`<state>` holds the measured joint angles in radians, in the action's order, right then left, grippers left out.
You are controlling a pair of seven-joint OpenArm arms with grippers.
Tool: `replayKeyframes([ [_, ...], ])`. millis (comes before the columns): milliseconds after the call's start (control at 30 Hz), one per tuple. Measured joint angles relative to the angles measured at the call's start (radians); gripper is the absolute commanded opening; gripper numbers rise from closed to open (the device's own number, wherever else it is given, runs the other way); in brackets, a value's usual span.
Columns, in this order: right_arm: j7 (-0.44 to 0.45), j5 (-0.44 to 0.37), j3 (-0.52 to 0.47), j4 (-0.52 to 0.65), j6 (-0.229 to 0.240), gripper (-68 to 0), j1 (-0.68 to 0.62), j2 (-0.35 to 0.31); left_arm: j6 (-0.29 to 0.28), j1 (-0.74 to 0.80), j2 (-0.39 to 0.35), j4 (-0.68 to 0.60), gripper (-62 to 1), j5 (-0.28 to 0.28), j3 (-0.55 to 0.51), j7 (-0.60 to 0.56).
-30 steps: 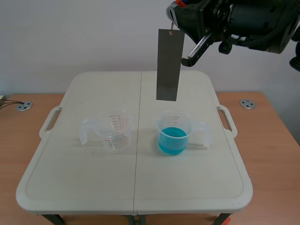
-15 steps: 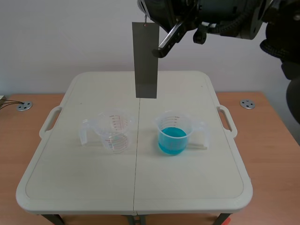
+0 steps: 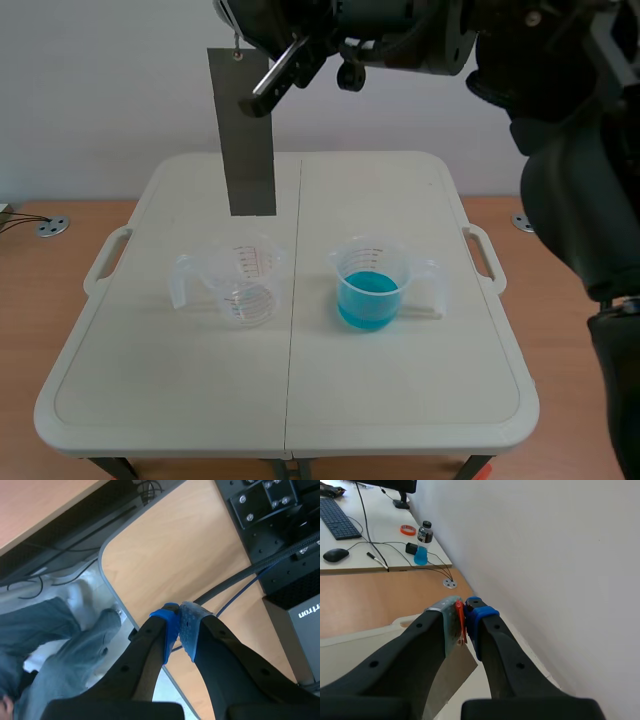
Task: Hold the metal plate by the orange handle, dip it into the blue solution, take it out and point at it, then put the plate back in the beaker on the left.
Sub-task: 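Put the plate into the left beaker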
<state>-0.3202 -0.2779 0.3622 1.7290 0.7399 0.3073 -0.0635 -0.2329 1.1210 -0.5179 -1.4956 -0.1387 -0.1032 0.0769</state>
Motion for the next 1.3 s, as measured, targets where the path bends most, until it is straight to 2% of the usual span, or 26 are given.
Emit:
replayKeyframes([
  [367,-0.003,0.045,0.000,-0.110,0.000,-66.2,0.016,0.090,0.000,-0.038,0.000,0.000,-59.3,-0.001,0.000,0.033],
  [600,0.000,0.045,0.035,-0.178,0.000,-66.2,0.082,0.091,0.000,-0.040,0.000,0.000,-59.3,-0.001,0.000,0.032],
  [1300,0.027,0.043,0.056,-0.291,-0.002,-66.2,0.082,0.089,0.000,-0.052,0.000,0.000,-59.3,-0.001,0.000,0.053],
])
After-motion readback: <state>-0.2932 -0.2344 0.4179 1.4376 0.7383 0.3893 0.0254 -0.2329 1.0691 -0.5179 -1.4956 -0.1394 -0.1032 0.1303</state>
